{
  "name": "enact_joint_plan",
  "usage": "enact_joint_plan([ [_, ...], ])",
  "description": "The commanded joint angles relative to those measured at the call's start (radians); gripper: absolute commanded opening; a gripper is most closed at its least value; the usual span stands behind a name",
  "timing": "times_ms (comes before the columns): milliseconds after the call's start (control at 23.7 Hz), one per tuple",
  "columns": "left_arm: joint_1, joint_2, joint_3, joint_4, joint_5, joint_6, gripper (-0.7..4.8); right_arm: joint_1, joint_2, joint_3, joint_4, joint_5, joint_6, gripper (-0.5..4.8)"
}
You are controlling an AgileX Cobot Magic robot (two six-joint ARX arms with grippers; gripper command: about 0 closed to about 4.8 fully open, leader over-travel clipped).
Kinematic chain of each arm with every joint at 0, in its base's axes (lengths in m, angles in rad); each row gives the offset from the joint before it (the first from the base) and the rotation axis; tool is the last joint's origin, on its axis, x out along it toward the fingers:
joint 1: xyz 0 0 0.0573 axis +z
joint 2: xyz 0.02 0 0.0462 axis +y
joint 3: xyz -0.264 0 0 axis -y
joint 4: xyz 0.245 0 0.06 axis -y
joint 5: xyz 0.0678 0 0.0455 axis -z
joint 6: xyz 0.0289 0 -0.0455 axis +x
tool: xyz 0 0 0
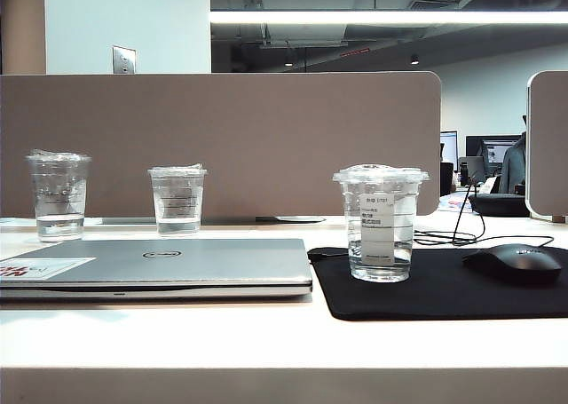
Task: Pick up the coffee cup on the right and place it on the right side of the laptop.
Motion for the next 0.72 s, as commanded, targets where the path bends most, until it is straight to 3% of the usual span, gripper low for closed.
enact_joint_plan([
  [42, 0.000, -0.002, 0.003, 0.008, 0.004, -0.003, -0.05, 0.000, -0.002, -0.006, 0.020, 0.001, 0.006, 0.01],
  [717, 0.000, -0.020, 0.000, 0.011, -0.004, -0.003, -0.06, 0.000, -0.002, -0.006, 0.020, 0.001, 0.006, 0.01],
])
